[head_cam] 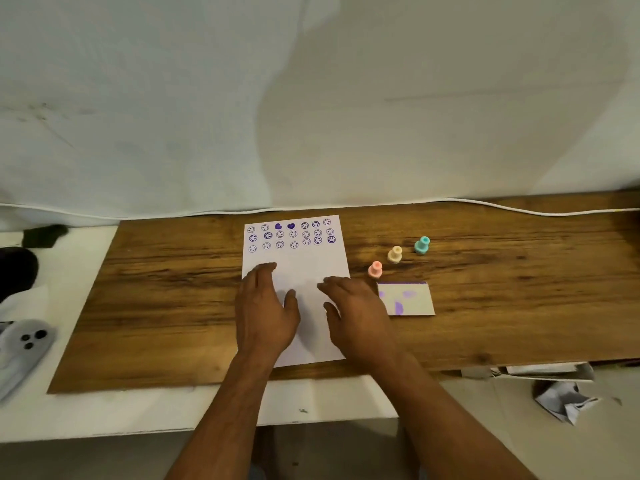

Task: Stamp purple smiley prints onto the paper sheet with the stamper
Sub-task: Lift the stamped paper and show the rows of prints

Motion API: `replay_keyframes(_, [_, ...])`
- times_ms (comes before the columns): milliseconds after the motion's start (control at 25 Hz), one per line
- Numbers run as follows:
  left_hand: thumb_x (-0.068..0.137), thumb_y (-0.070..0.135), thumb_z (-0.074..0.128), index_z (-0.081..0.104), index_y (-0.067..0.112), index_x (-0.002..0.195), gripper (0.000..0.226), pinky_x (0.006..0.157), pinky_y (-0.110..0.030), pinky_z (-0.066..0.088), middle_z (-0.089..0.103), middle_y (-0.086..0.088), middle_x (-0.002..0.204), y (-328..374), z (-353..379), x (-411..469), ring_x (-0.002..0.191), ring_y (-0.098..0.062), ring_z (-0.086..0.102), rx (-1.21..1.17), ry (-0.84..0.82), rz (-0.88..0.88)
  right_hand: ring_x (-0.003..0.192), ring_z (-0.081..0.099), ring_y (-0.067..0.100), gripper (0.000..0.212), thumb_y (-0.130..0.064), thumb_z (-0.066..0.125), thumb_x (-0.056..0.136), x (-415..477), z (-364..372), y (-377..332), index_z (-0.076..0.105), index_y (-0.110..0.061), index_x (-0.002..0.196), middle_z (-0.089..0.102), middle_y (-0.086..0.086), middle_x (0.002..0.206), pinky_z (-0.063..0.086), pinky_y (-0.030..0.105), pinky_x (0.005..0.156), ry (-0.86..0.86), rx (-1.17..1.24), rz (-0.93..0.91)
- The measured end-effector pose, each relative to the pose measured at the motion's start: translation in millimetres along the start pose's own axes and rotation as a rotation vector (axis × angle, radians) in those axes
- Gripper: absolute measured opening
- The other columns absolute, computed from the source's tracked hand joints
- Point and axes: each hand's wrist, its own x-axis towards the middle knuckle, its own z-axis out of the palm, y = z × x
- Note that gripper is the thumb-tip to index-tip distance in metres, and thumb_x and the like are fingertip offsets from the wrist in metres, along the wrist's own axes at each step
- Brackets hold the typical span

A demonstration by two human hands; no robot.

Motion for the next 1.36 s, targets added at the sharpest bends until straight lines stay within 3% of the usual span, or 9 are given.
replay_keyframes(120, [0.095, 0.046, 0.066, 0.018, 0.008, 0.161, 0.089, 0.128, -0.051, 0.021, 0.020, -0.022, 0.169, -9.6, -6.1, 0.2, 0.157, -0.040, 0.016, 0.156, -0.077, -0.180, 0.145, 0.041, 0.027, 0.047, -0.026, 0.061, 0.102, 0.7, 24.0, -1.0, 0.055, -0.019, 0.148, 0.050, 0.005, 0.157, 0.039, 0.040, 0.116, -0.063, -0.109, 0.052])
replay_keyframes(240, [0.093, 0.049, 0.068, 0.006, 0.004, 0.162, 0.103, 0.127, -0.048, 0.022, 0.020, -0.021, 0.169, -13.3, -5.6, 0.3, 0.156, -0.039, 0.019, 0.121, -0.163, -0.211, 0.143, 0.043, 0.028, 0.045, -0.028, 0.063, 0.100, 1.0, 33.0, 0.1, 0.060, -0.018, 0.143, 0.052, 0.005, 0.155, 0.043, 0.041, 0.113, -0.047, -0.135, 0.081])
replay_keyframes(360, [0.087, 0.047, 0.077, 0.014, 0.012, 0.163, 0.104, 0.108, -0.047, 0.049, 0.055, -0.007, 0.150, -9.0, -8.3, 8.7, 0.138, -0.032, 0.052, -0.156, -0.107, -0.282, 0.139, 0.048, 0.027, 0.042, -0.027, 0.066, 0.098, 2.9, 31.7, 0.3, 0.064, -0.018, 0.139, 0.056, 0.005, 0.151, 0.045, 0.040, 0.110, -0.029, -0.130, 0.088])
replay_keyframes(480, [0.085, 0.044, 0.080, 0.019, 0.021, 0.164, 0.102, 0.094, -0.036, 0.053, 0.073, 0.012, 0.119, -6.7, -15.1, 15.2, 0.114, -0.015, 0.066, -0.457, -0.104, -0.368, 0.138, 0.049, 0.027, 0.042, -0.027, 0.065, 0.098, 2.4, 29.7, 0.1, 0.064, -0.018, 0.139, 0.057, 0.004, 0.151, 0.046, 0.038, 0.109, -0.029, -0.108, 0.092])
replay_keyframes(720, [0.082, 0.019, 0.086, 0.073, 0.007, 0.113, 0.035, 0.094, -0.047, 0.060, 0.079, -0.007, 0.106, -22.0, -17.9, 30.1, 0.102, -0.032, 0.076, -0.879, 0.046, -0.620, 0.143, 0.041, 0.023, 0.043, -0.028, 0.060, 0.101, 2.0, 25.1, 1.7, 0.059, -0.021, 0.144, 0.049, 0.000, 0.157, 0.039, 0.036, 0.115, -0.071, -0.070, 0.096])
replay_keyframes(920, [0.091, 0.011, 0.072, 0.078, 0.010, 0.107, 0.017, 0.078, -0.030, 0.051, 0.079, -0.004, 0.102, -30.0, -22.5, 23.4, 0.096, -0.029, 0.075, -0.329, 0.049, -0.418, 0.141, 0.046, 0.022, 0.045, -0.025, 0.063, 0.100, 4.3, 21.8, -1.6, 0.058, -0.021, 0.144, 0.053, 0.000, 0.154, 0.040, 0.036, 0.114, -0.039, 0.021, 0.151])
replay_keyframes(1080, [0.096, 0.005, 0.070, 0.074, 0.014, 0.111, 0.018, 0.089, -0.037, 0.057, 0.079, -0.003, 0.105, -24.0, -27.5, 28.8, 0.097, -0.024, 0.075, -0.628, 0.064, -0.396, 0.127, 0.057, 0.022, 0.049, -0.027, 0.070, 0.096, 13.7, 7.8, -3.9, 0.055, -0.022, 0.143, 0.059, 0.000, 0.142, 0.053, 0.039, 0.100, 0.155, 0.289, 0.348])
replay_keyframes(1240, [0.097, 0.006, 0.069, 0.075, 0.028, 0.101, 0.023, 0.073, -0.019, 0.060, 0.080, 0.021, 0.089, -24.3, -37.5, 32.7, 0.083, -0.002, 0.076, -0.850, 0.054, -0.359, 0.113, 0.058, 0.012, 0.051, -0.034, 0.073, 0.095, 30.8, -18.8, 1.4, 0.054, -0.023, 0.141, 0.061, -0.010, 0.125, 0.052, 0.032, 0.091, 0.282, 0.530, 0.499])
replay_keyframes(1360, [0.097, 0.006, 0.069, 0.075, 0.023, 0.108, 0.022, 0.074, -0.023, 0.060, 0.082, 0.013, 0.095, -20.8, -41.6, 36.4, 0.088, -0.009, 0.078, -0.926, 0.047, -0.362, 0.097, 0.069, 0.008, 0.011, -0.026, 0.076, 0.093, 35.5, -45.7, 8.6, 0.075, -0.030, 0.104, 0.075, -0.012, 0.104, 0.055, 0.028, 0.079, 0.331, 0.830, 0.565])
